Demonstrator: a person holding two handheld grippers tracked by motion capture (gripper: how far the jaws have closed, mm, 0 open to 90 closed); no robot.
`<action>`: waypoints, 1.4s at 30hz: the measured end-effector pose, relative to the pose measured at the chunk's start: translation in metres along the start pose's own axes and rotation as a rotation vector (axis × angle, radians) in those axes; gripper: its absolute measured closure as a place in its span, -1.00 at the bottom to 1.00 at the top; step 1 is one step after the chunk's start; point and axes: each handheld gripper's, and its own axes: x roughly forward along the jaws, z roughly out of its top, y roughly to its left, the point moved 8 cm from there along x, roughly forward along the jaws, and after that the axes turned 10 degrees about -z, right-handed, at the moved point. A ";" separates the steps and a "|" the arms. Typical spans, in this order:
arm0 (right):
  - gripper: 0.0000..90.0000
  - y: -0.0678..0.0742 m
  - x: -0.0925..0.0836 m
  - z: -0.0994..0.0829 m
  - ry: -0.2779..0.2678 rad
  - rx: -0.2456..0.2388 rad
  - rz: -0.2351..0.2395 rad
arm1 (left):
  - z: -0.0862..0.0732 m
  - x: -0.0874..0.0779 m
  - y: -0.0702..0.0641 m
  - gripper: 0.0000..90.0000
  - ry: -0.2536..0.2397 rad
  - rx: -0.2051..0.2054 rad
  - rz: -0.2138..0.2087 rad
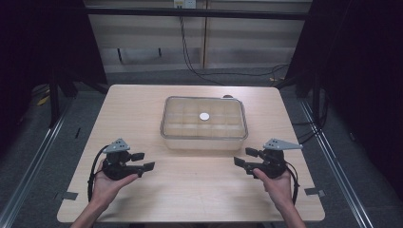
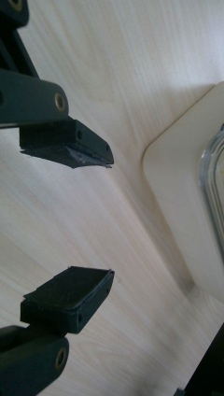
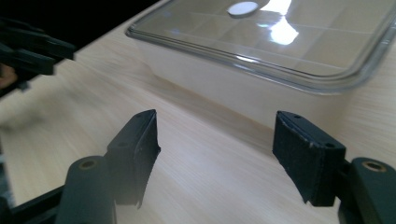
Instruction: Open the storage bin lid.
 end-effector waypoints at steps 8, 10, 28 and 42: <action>-0.30 -0.002 0.011 0.013 0.026 -0.053 -0.029 | 0.016 0.012 0.010 -0.28 0.021 -0.004 0.034; -0.35 -0.003 0.014 0.014 0.052 -0.045 -0.011 | 0.021 0.013 0.011 -0.25 0.032 0.012 0.045; -0.38 -0.039 0.028 0.037 0.121 0.003 -0.055 | 0.061 0.024 0.032 -0.25 0.052 -0.003 0.036; -0.15 -0.055 0.044 0.058 0.109 0.000 -0.071 | 0.085 0.028 0.044 -0.32 0.052 -0.005 0.063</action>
